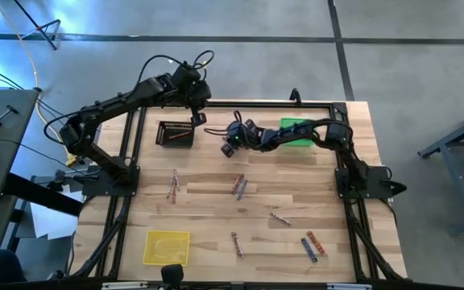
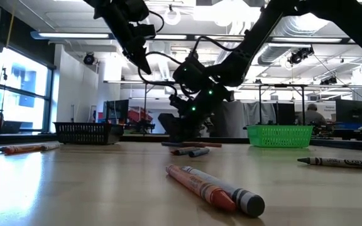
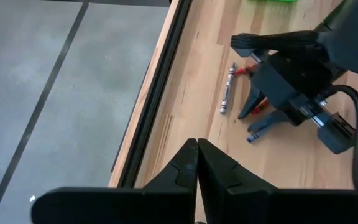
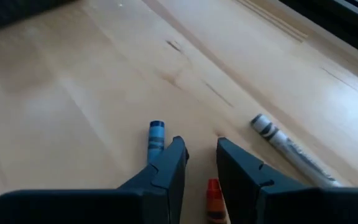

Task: Sort crayons
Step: Put the blue crayon into the yellow bin

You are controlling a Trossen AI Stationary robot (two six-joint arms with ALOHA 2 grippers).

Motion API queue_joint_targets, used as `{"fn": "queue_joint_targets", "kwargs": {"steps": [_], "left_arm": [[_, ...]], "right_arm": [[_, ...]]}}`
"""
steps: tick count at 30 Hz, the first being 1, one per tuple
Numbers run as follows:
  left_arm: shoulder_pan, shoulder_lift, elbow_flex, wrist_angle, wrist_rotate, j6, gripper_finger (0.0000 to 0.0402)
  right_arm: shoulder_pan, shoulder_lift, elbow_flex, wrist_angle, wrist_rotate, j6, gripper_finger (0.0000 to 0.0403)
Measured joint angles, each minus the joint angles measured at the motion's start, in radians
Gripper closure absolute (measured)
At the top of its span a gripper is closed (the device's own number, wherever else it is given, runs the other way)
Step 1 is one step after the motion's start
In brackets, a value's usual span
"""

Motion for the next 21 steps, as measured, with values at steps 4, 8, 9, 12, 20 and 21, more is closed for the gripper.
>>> {"fn": "queue_joint_targets", "kwargs": {"steps": [4, 8, 9, 12, 20, 21], "left_arm": [[0.000, 0.000, 0.000, 0.000, 0.000, 0.000, 0.0402], [0.000, 0.000, 0.000, -0.005, 0.000, -0.001, 0.0401], [0.000, 0.000, 0.000, -0.010, 0.000, -0.001, 0.0401], [0.000, 0.000, 0.000, -0.026, 0.000, -0.001, 0.0401], [0.000, 0.000, 0.000, -0.036, -0.001, -0.009, 0.0401], [0.000, 0.000, 0.000, -0.036, -0.001, -0.009, 0.0402]], "right_arm": [[0.011, 0.000, 0.000, 0.000, -0.009, 0.019, 0.0314], [0.012, 0.000, -0.001, -0.002, -0.017, 0.025, 0.0314], [0.012, 0.000, -0.001, -0.002, -0.018, 0.026, 0.0314], [0.015, 0.000, -0.001, -0.003, -0.022, 0.033, 0.0314], [0.041, 0.000, -0.002, 0.000, -0.030, 0.049, 0.0314], [0.046, 0.000, -0.002, 0.000, -0.030, 0.049, 0.0314]]}}
